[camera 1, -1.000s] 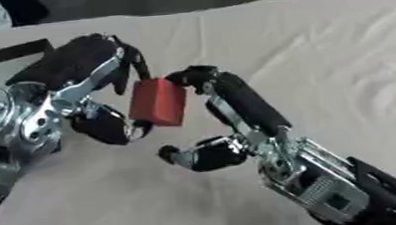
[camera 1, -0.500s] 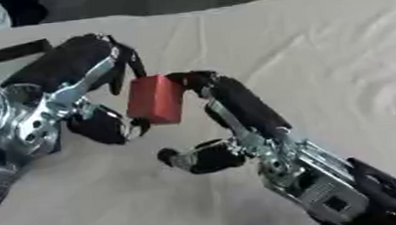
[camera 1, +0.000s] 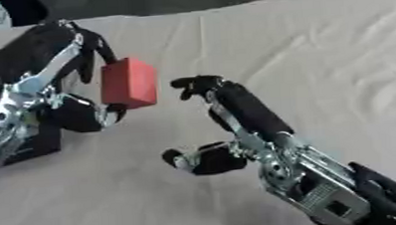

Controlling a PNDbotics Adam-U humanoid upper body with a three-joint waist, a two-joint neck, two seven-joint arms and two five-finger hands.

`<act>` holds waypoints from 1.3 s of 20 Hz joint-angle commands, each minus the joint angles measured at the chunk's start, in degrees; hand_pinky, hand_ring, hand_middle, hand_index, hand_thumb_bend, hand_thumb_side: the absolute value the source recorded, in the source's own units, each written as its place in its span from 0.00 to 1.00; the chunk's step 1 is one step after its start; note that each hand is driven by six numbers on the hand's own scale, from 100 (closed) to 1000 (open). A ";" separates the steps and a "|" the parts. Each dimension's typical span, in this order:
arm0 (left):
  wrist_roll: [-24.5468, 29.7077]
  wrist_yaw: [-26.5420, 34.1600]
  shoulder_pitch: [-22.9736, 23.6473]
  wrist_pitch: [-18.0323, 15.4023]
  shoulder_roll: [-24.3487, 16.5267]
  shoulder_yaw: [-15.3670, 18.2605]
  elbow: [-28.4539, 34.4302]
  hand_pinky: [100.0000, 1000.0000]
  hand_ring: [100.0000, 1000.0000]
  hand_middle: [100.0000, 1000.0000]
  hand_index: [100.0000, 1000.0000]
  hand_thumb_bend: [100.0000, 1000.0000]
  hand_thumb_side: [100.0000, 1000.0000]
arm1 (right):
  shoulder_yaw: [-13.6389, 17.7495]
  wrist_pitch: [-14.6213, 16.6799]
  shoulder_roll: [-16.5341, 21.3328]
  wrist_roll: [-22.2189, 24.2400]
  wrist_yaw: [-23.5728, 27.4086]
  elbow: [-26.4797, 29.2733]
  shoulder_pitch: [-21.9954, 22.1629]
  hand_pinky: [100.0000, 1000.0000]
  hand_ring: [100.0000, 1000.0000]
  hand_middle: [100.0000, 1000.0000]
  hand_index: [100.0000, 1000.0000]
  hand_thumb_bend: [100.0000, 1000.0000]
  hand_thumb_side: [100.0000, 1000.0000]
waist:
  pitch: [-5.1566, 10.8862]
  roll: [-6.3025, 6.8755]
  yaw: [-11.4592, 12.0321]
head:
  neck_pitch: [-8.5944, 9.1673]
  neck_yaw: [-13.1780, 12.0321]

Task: Pick up the objects with one hand, pass them to the other hand, and then place them into the box on the other side of the table.

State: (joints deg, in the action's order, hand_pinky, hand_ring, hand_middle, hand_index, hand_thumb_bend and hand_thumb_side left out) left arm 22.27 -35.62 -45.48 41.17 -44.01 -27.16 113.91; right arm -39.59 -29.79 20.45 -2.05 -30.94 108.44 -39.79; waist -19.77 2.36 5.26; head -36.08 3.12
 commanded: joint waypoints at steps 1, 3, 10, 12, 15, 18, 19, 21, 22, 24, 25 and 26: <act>-2.17 0.76 1.06 1.65 -3.39 3.54 0.67 0.61 0.47 0.23 0.30 0.25 0.00 | 0.61 -0.12 0.76 -0.36 0.40 1.39 -0.56 0.69 0.79 0.65 0.85 0.51 0.15 | 0.91 -0.03 0.04 | 0.37 -0.75; -3.54 1.65 2.68 2.73 -4.57 5.05 0.51 0.61 0.46 0.23 0.30 0.25 0.00 | 0.69 -0.14 0.80 -0.57 0.57 1.50 -0.57 0.69 0.79 0.65 0.85 0.51 0.15 | 0.81 -0.12 -0.01 | 0.39 -1.86; -11.57 3.88 8.89 6.63 -8.35 12.01 -7.25 0.62 0.46 0.23 0.30 0.25 0.00 | 1.68 -0.02 1.42 -2.08 1.46 2.98 -0.84 0.69 0.79 0.65 0.84 0.48 0.16 | 0.66 -0.56 -0.24 | 0.62 -9.33; -13.68 4.84 9.59 7.06 -8.44 13.37 -10.51 0.62 0.46 0.23 0.30 0.25 0.00 | 2.08 -0.06 1.64 -2.81 2.10 3.78 -0.92 0.69 0.79 0.65 0.84 0.47 0.15 | 0.62 -0.75 -0.20 | 0.97 -10.42; -16.56 5.53 9.82 7.21 -8.06 14.47 -15.81 0.62 0.47 0.23 0.31 0.25 0.00 | 2.69 -0.22 1.98 -3.68 3.49 5.20 -0.98 0.69 0.78 0.64 0.83 0.47 0.15 | 0.58 -1.10 -0.28 | 1.47 -12.15; -18.77 5.79 9.22 7.07 -6.94 14.85 -21.08 0.63 0.47 0.24 0.32 0.24 0.00 | 2.93 -0.14 2.09 -4.14 4.74 6.04 -0.97 0.69 0.78 0.64 0.83 0.47 0.15 | 0.47 -1.45 -0.47 | 1.84 -13.38; -19.53 5.69 8.92 6.93 -6.52 14.91 -22.74 0.63 0.48 0.25 0.33 0.22 0.00 | 2.91 -0.04 2.05 -4.24 5.04 6.10 -0.95 0.69 0.78 0.64 0.83 0.46 0.15 | 0.43 -1.54 -0.56 | 1.80 -13.55; -20.68 5.68 8.25 6.50 -5.73 14.88 -25.97 0.64 0.49 0.28 0.35 0.27 0.00 | 2.98 0.21 1.96 -4.49 5.52 6.14 -0.94 0.69 0.78 0.64 0.83 0.46 0.15 | 0.36 -1.67 -0.72 | 1.80 -13.72; -21.02 5.77 7.93 6.23 -5.39 14.83 -27.46 0.65 0.50 0.31 0.39 0.31 0.00 | 3.07 0.35 1.93 -4.71 5.72 6.15 -0.95 0.69 0.78 0.64 0.83 0.46 0.14 | 0.34 -1.72 -0.79 | 1.82 -13.77; -21.22 5.96 7.43 5.81 -4.75 14.84 -30.36 0.72 0.58 0.45 0.56 0.48 0.00 | 3.27 0.65 1.94 -5.19 6.10 6.15 -0.95 0.69 0.78 0.64 0.83 0.46 0.14 | 0.32 -1.80 -0.93 | 1.88 -13.91; -21.24 5.89 7.16 5.57 -4.45 14.91 -31.76 0.76 0.65 0.53 0.68 0.57 0.13 | 3.34 0.79 1.97 -5.43 6.27 6.15 -0.95 0.69 0.78 0.64 0.83 0.46 0.14 | 0.31 -1.83 -1.00 | 1.93 -13.95; -21.29 5.67 6.93 5.35 -4.19 15.01 -33.10 0.79 0.71 0.58 0.75 0.64 0.19 | 3.39 0.89 2.00 -5.63 6.43 6.15 -0.93 0.69 0.78 0.64 0.83 0.46 0.14 | 0.31 -1.86 -1.06 | 1.96 -13.95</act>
State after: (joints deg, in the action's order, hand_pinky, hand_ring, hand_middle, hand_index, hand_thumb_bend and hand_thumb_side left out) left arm 1.29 -29.96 -37.48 46.88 -47.07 -13.42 81.99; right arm -37.03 -29.05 21.84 -7.19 -24.87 113.38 -39.87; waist -20.41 0.24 4.21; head -34.81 -10.55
